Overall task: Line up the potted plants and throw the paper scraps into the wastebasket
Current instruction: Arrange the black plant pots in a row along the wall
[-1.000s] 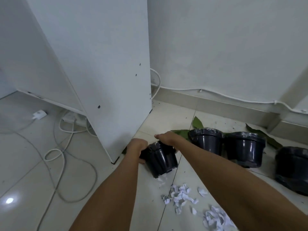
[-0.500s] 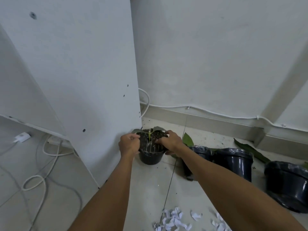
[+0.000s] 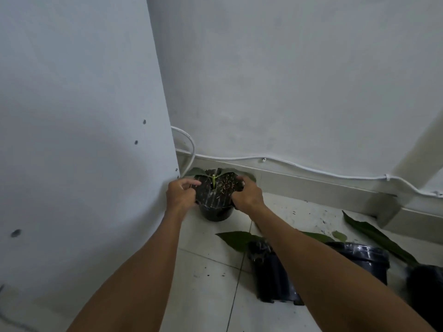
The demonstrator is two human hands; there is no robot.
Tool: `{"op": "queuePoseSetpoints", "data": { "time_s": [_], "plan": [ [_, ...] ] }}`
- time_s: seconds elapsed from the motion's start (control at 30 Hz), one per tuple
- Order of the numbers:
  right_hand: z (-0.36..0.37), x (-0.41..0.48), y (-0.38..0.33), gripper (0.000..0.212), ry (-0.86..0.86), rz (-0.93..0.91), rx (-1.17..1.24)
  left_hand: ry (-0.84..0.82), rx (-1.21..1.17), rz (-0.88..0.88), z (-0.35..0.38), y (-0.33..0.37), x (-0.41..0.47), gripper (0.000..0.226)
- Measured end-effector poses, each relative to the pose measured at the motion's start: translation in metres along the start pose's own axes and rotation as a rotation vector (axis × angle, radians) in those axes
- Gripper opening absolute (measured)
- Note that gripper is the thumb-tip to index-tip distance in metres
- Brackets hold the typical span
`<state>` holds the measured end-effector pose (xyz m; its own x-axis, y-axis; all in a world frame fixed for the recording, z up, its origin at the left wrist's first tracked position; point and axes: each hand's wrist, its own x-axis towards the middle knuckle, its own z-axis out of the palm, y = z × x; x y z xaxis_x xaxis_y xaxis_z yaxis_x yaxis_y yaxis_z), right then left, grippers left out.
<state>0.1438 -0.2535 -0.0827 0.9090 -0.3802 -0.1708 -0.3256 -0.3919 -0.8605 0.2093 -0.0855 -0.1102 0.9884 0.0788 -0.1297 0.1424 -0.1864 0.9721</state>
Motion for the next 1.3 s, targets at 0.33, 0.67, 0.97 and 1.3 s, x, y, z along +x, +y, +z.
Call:
{"op": "queuePoseSetpoints", "data": {
  "time_s": [0.33,0.67,0.97,1.3],
  "plan": [
    [0.015,0.024,0.020,0.052,0.050,-0.038,-0.004,-0.033,-0.074,-0.051,0.017,-0.013,0.019,0.038],
    [-0.014,0.008,0.007,0.041,0.078,-0.088,-0.137,0.067,0.103,-0.090,0.031,0.014,-0.016,0.067],
    [-0.089,-0.074,0.039,0.026,0.164,-0.032,-0.720,-0.055,0.399,-0.160,0.058,0.048,-0.143,0.037],
    [-0.139,-0.137,0.077,0.035,0.145,-0.176,-0.797,-0.288,0.319,-0.428,0.073,0.050,-0.207,0.052]
  ]
}}
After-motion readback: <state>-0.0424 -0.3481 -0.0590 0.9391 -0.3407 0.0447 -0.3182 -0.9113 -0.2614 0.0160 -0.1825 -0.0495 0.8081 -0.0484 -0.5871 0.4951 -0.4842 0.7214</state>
